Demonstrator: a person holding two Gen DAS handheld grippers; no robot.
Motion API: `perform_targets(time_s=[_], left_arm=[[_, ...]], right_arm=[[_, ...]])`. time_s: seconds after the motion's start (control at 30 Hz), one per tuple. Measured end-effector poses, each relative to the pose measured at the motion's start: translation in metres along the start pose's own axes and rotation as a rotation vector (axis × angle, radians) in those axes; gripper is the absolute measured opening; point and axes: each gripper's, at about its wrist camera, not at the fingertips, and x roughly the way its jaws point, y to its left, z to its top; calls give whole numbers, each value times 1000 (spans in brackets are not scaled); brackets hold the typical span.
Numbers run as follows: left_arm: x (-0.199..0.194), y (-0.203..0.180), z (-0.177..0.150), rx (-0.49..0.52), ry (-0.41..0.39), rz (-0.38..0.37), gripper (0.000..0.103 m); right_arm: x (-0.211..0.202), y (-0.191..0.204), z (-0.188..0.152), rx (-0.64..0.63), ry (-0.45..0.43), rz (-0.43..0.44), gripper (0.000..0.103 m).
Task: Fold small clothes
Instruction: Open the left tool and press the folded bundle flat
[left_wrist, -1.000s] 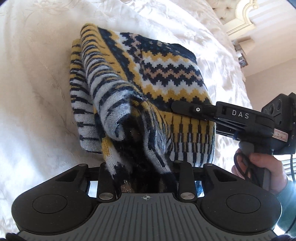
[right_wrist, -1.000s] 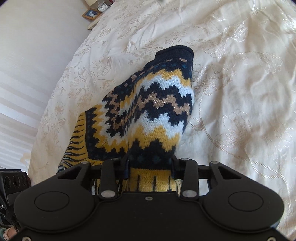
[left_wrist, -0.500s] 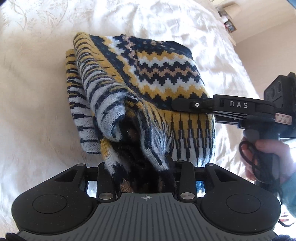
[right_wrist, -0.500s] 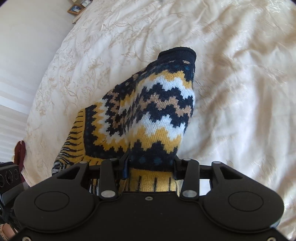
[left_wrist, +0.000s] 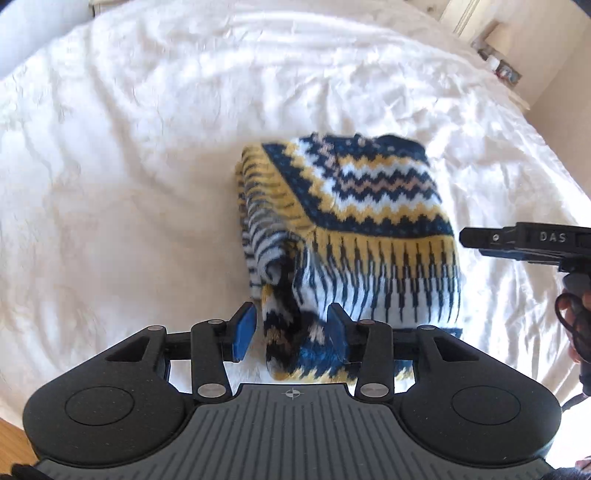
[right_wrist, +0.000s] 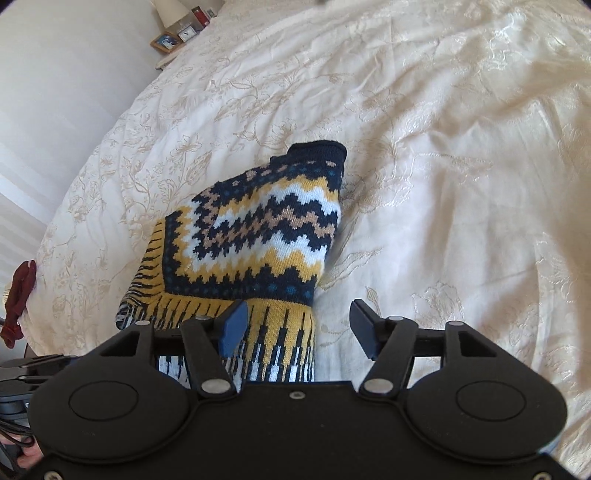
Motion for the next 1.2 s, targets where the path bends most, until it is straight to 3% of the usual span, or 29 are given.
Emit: perform_targets(time_s=[0.13, 0.23, 0.3, 0.5, 0.73, 0.9, 1.0, 1.2], left_arm=[[-6, -18, 22, 55, -110, 15, 42], [10, -23, 37, 47, -114, 23, 42], [26, -23, 43, 30, -98, 33, 42], [71, -5, 30, 4, 81, 102, 43], [69, -7, 27, 25, 80, 103, 44], [72, -6, 29, 26, 92, 107, 47], [73, -6, 30, 33, 99, 113, 49], [76, -4, 31, -6, 113, 146, 69]], right_arm=[[-5, 4, 1, -26, -40, -20, 69], [-4, 5, 5, -29, -47, -40, 69], [-3, 6, 8, -25, -54, -58, 69], [8, 11, 21, -32, -56, -91, 71], [47, 18, 41, -36, -30, -173, 72], [93, 11, 47, -68, 96, -281, 73], [105, 11, 45, -126, 122, -320, 78], [99, 6, 48, -102, 116, -308, 83]])
